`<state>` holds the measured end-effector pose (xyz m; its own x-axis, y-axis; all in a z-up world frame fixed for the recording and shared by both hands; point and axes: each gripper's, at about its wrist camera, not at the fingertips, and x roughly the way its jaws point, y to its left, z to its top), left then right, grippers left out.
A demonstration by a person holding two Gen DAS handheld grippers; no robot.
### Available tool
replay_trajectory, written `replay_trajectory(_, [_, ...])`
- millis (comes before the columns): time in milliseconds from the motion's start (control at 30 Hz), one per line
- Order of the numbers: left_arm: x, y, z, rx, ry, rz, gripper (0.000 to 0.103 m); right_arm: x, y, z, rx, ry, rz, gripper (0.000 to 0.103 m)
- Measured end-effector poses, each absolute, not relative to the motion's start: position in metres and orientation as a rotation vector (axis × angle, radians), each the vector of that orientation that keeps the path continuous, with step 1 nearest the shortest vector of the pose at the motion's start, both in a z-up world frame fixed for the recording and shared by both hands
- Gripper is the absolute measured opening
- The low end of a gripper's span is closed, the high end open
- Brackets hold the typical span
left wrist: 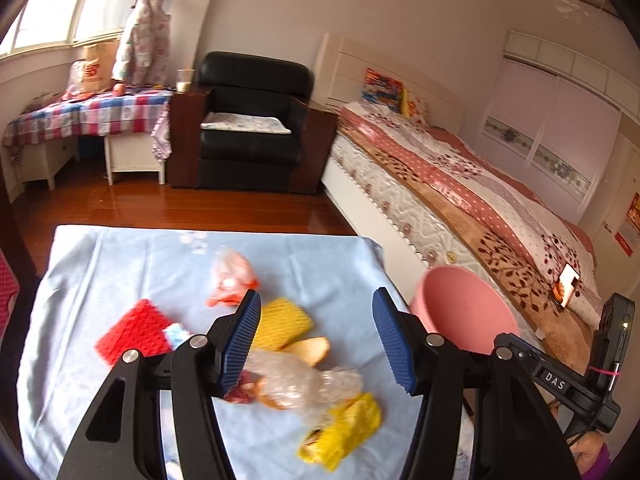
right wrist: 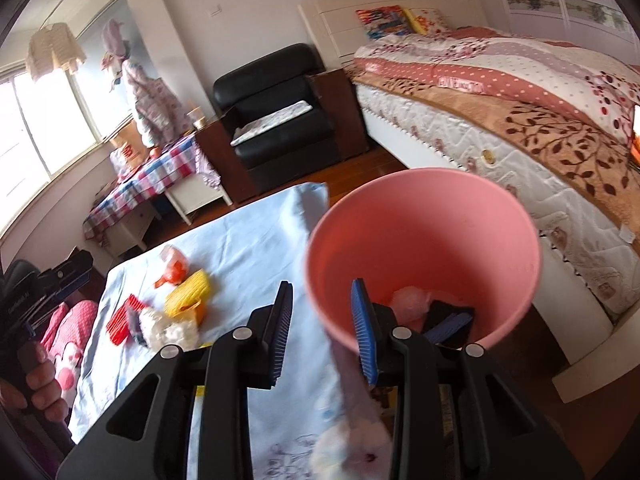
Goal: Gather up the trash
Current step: 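Grasp the blue-white printed wrapper with the left tool while the right tool grasps clear bubble plastic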
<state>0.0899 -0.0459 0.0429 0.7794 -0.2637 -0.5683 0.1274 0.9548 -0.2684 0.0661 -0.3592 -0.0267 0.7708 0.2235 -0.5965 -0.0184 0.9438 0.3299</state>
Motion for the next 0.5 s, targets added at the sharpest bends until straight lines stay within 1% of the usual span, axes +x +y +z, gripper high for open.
replay_trajectory(200, [0.075,-0.007,0.033,-0.226,0.646,-0.159,0.057,0.065,-0.323,-0.034,0.305,0.729,0.204,0.031])
replay_trajectory(500, [0.061,0.046,0.002,-0.256,0.689,-0.076,0.057,0.078,-0.260,-0.038,0.313,0.795,0.393,0.031])
